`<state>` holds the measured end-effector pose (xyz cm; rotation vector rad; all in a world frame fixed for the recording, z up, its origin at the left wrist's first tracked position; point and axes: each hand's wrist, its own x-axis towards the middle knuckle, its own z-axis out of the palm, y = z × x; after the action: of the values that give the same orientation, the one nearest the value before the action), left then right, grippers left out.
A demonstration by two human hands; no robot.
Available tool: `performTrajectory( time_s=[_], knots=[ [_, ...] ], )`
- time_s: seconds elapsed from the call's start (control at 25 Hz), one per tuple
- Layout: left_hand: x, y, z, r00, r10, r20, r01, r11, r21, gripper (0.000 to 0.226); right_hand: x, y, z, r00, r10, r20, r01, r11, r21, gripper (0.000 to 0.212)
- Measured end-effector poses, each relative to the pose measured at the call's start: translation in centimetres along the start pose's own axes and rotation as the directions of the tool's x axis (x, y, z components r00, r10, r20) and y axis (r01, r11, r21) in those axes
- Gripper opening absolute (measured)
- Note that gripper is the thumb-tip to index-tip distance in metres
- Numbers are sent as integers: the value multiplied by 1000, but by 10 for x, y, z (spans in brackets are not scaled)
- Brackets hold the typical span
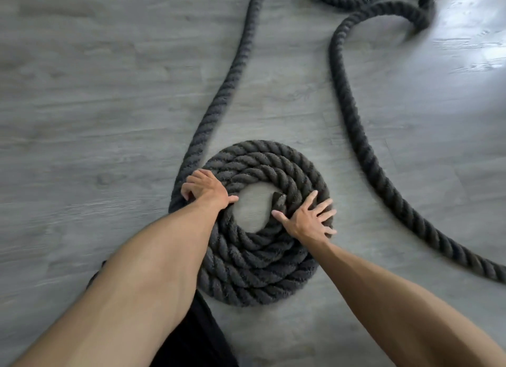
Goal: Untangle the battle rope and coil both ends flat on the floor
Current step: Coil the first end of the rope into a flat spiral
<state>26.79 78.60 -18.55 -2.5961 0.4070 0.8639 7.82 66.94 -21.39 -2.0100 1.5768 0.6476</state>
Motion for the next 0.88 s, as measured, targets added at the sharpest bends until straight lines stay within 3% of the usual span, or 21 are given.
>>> performTrajectory(
  time_s=[0.28,0.4,0.56,0.88],
  knots=[
    [31,-29,-14,978,-169,123,190,964,-187,140,68,-80,-39,957,-280,77,290,935,-206,135],
    [45,-21,-30,967,-206,147,227,963,-142,125,103,-106,-65,921,-369,125,390,874,-289,134],
    [73,2,-61,980,19,-196,-39,994,-99,104,145,-136,-99,852,-481,208,523,762,-382,134],
    [156,99,-146,943,289,-162,-310,942,-125,133,229,-195,-159,678,-646,352,722,493,-485,134]
  ],
)
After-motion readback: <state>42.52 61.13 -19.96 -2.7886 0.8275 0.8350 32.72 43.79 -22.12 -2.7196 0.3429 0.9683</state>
